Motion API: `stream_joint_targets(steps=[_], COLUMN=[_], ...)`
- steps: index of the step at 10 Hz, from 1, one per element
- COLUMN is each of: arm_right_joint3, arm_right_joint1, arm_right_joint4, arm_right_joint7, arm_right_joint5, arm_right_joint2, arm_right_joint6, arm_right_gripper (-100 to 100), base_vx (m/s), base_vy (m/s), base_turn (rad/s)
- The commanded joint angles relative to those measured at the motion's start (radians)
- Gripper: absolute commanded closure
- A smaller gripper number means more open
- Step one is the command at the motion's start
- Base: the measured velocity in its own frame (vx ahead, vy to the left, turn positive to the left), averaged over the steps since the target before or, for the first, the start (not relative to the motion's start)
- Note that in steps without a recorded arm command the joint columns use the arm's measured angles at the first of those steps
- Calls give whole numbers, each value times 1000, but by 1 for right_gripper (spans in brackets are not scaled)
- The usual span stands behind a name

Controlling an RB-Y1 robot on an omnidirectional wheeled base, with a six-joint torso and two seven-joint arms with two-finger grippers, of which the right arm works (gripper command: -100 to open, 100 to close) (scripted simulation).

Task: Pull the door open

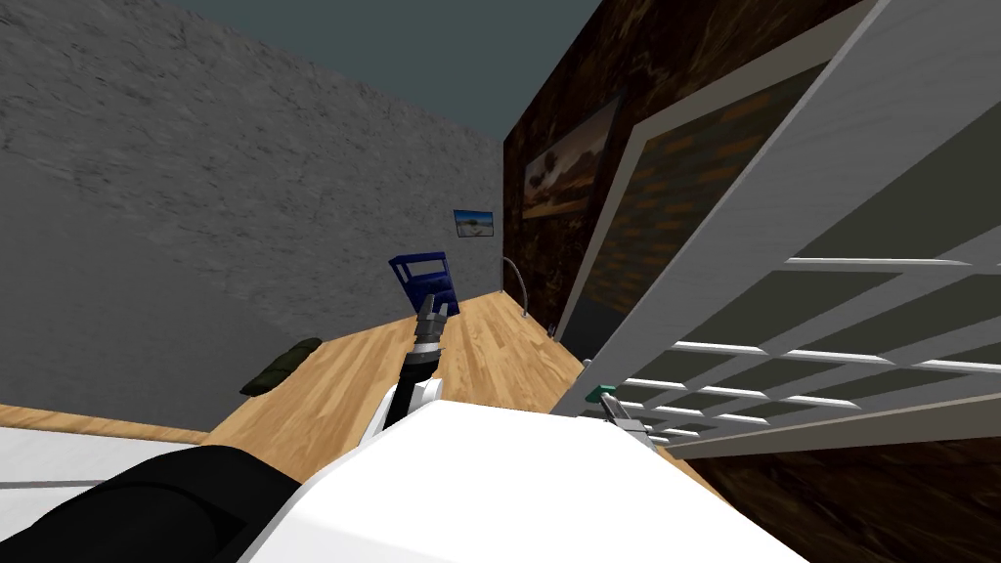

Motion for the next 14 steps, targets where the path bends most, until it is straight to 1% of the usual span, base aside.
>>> stream_joint_targets(steps=[1,2,3,4,7,9,10,11,12,13,14], arm_right_joint3=[4,5,4,15,27,37,39,44,52,55,63], arm_right_joint1=[24,27,27,39,53,64,66,72,81,84,93], arm_right_joint4=[8,10,-12,0,18,32,35,43,54,58,69], arm_right_joint7=[-8,-10,-3,-1,1,2,3,4,5,5,7], arm_right_joint5=[0,0,-1,11,26,38,41,47,57,60,70], arm_right_joint2=[-8,-8,-10,-7,-3,0,1,3,5,6,8], arm_right_joint6=[-34,-39,-17,-44,-82,-112,-120,-137,-161,-170,-194], arm_right_gripper=[100,100,100,100,100,100,100,100,100,100,100], base_vx=[-147,-113,-45,50,71,56,31,17,16,6,-19], base_vy=[-25,-25,-11,25,26,21,9,6,0,-5,-21], base_turn=[149,54,9,-6,-18,0,5,15,13,3,12])
